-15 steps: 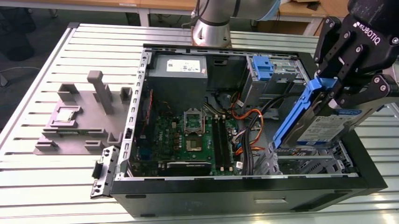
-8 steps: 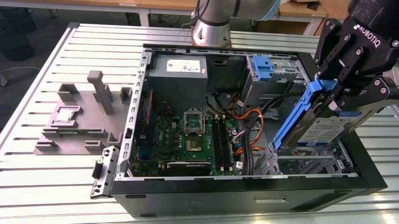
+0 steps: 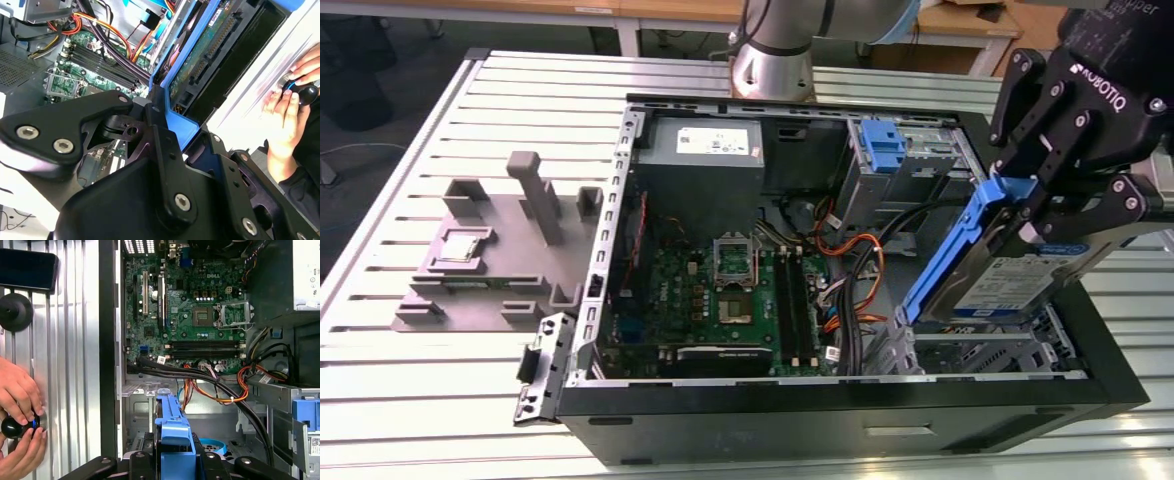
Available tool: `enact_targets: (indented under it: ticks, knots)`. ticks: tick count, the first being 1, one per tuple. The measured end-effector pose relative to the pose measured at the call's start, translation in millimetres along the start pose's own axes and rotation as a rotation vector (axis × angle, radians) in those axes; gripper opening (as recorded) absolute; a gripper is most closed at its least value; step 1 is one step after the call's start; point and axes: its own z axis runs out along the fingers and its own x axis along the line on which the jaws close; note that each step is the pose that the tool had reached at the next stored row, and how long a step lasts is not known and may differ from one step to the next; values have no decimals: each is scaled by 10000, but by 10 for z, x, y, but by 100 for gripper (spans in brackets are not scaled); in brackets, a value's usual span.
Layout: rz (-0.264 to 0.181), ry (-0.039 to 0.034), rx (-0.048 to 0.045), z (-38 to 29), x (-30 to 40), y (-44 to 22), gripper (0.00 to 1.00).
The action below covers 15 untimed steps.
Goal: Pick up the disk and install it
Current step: 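Insert the disk into the insertion slot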
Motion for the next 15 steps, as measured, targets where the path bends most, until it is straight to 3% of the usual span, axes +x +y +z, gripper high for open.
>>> enact_targets:
  ticks: [15]
  knots:
    - [0, -2, -1, 70, 11, -9, 37]
